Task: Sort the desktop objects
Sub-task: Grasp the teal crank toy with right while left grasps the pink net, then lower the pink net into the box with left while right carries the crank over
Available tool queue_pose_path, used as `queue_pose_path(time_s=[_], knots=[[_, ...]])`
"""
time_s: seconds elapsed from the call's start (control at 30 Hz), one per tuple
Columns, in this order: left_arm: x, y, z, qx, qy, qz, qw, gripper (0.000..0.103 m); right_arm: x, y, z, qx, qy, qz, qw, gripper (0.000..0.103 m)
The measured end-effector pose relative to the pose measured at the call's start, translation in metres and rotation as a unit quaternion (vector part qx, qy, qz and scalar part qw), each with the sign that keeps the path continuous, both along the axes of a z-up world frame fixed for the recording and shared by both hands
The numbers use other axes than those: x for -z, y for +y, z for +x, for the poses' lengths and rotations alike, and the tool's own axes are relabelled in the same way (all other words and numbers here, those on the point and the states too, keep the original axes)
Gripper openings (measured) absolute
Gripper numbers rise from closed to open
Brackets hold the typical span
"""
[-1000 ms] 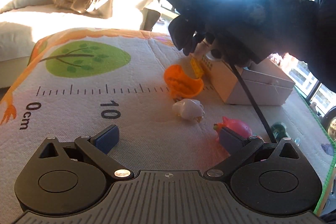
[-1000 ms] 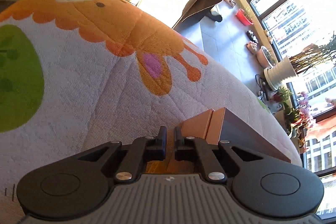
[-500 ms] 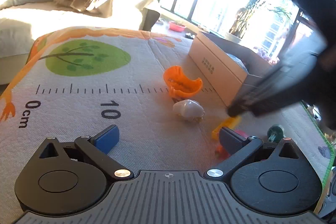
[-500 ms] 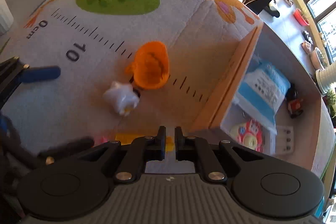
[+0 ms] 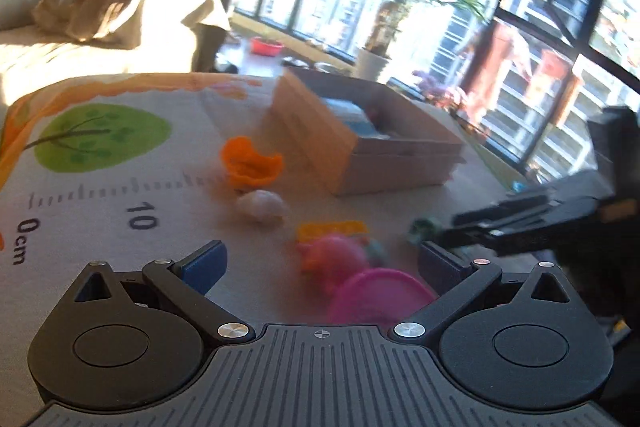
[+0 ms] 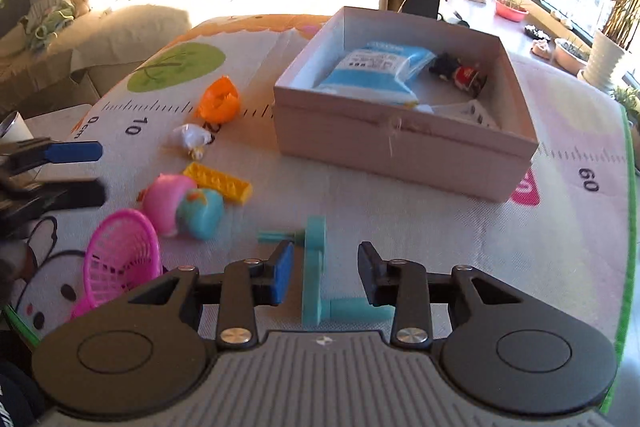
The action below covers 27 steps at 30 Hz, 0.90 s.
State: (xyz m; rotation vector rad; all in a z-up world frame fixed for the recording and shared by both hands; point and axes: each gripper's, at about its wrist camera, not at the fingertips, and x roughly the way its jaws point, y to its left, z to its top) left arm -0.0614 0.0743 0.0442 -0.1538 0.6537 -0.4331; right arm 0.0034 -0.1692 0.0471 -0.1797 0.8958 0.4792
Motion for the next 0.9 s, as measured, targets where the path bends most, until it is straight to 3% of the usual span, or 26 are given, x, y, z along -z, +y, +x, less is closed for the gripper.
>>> queue_pose_path(time_s=[0.1,0.2,0.33,0.4,0.53,0.73,0.8,0.9], knots=[[0.001,-0.044,-0.015,0.026,0.009,0.087,0.9958,0.103,0.016,0.003,0.001,-0.010,0.004,0.013,1.000,0.033],[0.015,-0.075,-0.021,0.030,0.020,0.155,0.9873,0.103,0.023,0.009,-0.006,-0.014,-0.024,-0.004,1.000,0.012],[0.027,-0.090,-0.022,0.012,0.018,0.209,0.9777,0.102,0.015,0.000,-0.020,-0.023,-0.045,0.013,0.999,0.011],[0.027,-0.092,-0.023,0.009,0.013,0.223,0.9746,0.089,0.007,-0.009,-0.026,-0.019,-0.050,0.029,0.998,0.010],[0.002,-0.089,-0.015,0.012,-0.011,0.205,0.9786,0.088,-0.022,-0.036,-0.031,-0.006,-0.065,0.084,0.994,0.002],[-0.074,-0.099,0.040,-0.004,-0.108,0.174,0.9789,0.088,-0.079,-0.062,-0.002,0.020,-0.137,0.138,0.981,0.002],[-0.087,-0.100,0.072,-0.021,-0.110,0.151,0.9821,0.088,-0.086,-0.065,0.008,0.026,-0.150,0.142,0.978,0.002],[-0.092,-0.105,0.127,-0.024,-0.080,0.098,0.9917,0.088,-0.077,-0.064,0.014,0.027,-0.139,0.143,0.980,0.002]])
